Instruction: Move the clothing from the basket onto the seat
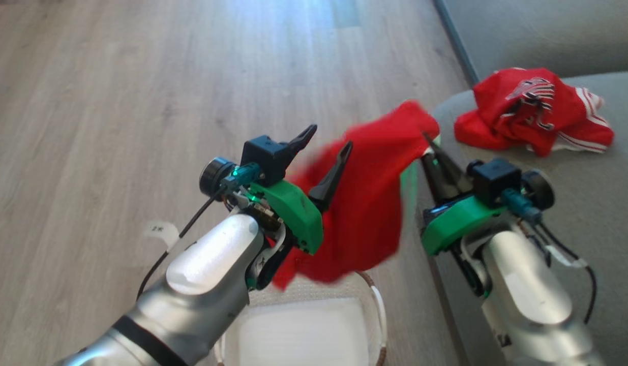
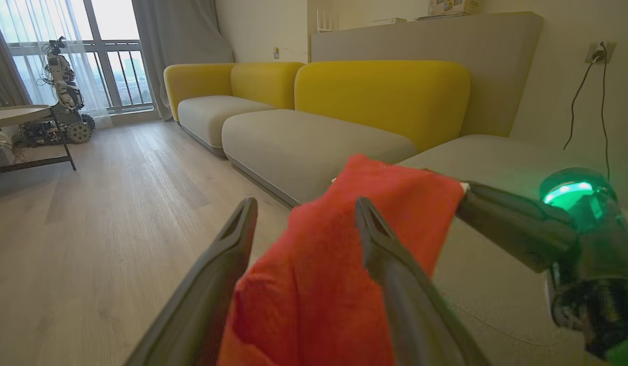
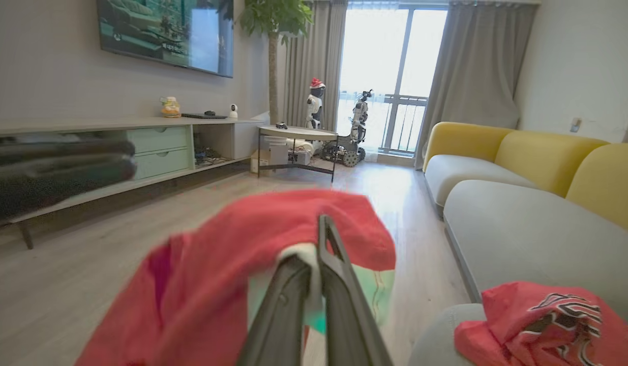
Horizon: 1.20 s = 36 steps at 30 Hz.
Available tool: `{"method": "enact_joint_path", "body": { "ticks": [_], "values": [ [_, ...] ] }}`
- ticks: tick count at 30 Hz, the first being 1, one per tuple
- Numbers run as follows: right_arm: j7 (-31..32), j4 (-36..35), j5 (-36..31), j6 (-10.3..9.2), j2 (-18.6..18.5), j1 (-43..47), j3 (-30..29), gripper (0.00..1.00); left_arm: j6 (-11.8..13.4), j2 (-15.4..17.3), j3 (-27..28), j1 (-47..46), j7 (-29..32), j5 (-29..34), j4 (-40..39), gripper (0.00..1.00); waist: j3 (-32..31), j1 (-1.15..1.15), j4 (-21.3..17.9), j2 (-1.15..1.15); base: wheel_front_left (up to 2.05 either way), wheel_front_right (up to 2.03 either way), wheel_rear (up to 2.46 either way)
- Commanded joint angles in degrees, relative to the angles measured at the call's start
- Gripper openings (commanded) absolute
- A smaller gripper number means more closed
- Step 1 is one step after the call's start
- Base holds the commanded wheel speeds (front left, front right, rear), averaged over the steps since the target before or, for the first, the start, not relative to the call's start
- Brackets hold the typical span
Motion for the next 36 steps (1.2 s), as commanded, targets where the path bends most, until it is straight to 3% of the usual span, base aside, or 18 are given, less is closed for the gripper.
{"method": "enact_joint_path", "body": {
  "ticks": [1,15,22,29,36],
  "values": [
    [-0.31,-2.65,-0.73,-0.02,-0.05,-3.51,-0.20,0.00,0.37,0.80,2.48,-2.28,-1.04,-0.43,-1.07,1.00,0.60,0.00,-2.25,0.00,0.00,0.00,0.00],
    [-0.31,-6.51,-3.91,-0.02,-3.87,-5.35,-9.02,0.00,-0.14,-0.82,1.99,-0.02,-3.12,0.43,0.13,1.00,3.98,0.00,-15.41,0.00,0.00,0.00,0.00],
    [-0.31,-6.63,-5.20,-0.02,-4.65,-6.62,-9.38,0.00,-0.65,-1.97,2.18,-0.02,-3.55,1.42,0.43,1.00,6.18,0.00,-20.44,0.00,0.00,0.00,0.00],
    [0.06,-3.64,-3.35,-0.02,-4.91,-9.89,-6.27,0.00,-1.18,-2.90,2.27,0.17,-3.68,2.80,0.73,1.00,8.03,0.00,-21.56,0.00,0.00,0.00,0.00],
    [1.06,1.57,-1.20,-0.02,-8.32,-20.05,-3.31,0.00,-1.28,-3.21,3.10,-0.32,-3.70,4.46,0.27,1.00,10.55,0.00,-18.97,0.00,0.00,0.00,0.00]
  ]
}}
